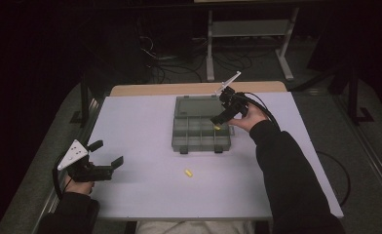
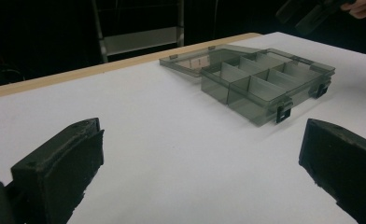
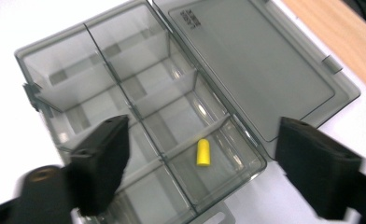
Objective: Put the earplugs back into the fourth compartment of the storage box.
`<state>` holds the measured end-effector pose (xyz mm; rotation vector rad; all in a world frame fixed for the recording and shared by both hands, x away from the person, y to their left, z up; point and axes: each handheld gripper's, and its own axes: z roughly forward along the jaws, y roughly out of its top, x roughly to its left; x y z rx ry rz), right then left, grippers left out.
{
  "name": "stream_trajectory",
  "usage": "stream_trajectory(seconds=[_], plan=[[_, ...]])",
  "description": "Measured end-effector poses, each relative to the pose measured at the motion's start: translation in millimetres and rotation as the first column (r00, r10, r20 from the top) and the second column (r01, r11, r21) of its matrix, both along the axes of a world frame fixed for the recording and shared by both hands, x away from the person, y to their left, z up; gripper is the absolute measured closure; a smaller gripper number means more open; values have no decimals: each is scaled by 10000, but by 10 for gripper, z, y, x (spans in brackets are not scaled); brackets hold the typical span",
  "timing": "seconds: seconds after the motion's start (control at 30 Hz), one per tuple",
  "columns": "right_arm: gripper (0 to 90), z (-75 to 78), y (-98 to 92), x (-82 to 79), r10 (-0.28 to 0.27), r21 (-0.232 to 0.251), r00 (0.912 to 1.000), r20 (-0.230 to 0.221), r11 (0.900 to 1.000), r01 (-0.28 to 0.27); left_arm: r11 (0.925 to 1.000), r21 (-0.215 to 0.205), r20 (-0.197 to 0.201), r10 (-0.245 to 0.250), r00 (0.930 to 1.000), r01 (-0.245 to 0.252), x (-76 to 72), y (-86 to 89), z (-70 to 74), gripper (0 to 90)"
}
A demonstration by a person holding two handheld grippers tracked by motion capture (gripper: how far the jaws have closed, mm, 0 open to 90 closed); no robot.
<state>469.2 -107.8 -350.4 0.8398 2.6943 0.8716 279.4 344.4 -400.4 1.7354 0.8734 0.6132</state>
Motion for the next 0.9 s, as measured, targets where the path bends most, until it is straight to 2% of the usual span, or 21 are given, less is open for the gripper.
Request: stream_trajectory(seconds=[0.1,0.17,0.27,0.37,0.47,0.9], plan=[[105,66,36,-76,149,-252,9998,136,9996,-145,10000,1,-3,-2,10000,2,1,0,-1,0],[12,96,66,-120,-32,-369,9999,166,9993,38,10000,-1,0,-2,10000,2,1,0,0,0],[0,153,123,-204,38,-482,9993,365,9988,-21,10000,-23,13,1,10000,-1,-3,-1,2,0],[0,223,169,-295,199,-183,9986,498,9997,-190,10000,-37,2,-8,10000,8,-1,0,0,0],[0,265,222,-392,371,-102,9974,622,9993,-366,10000,-52,11,-4,10000,4,-3,2,2,0],[0,243,295,-690,798,193,9950,608,9965,-811,10000,-24,10,1,10000,-1,-2,-1,1,0]])
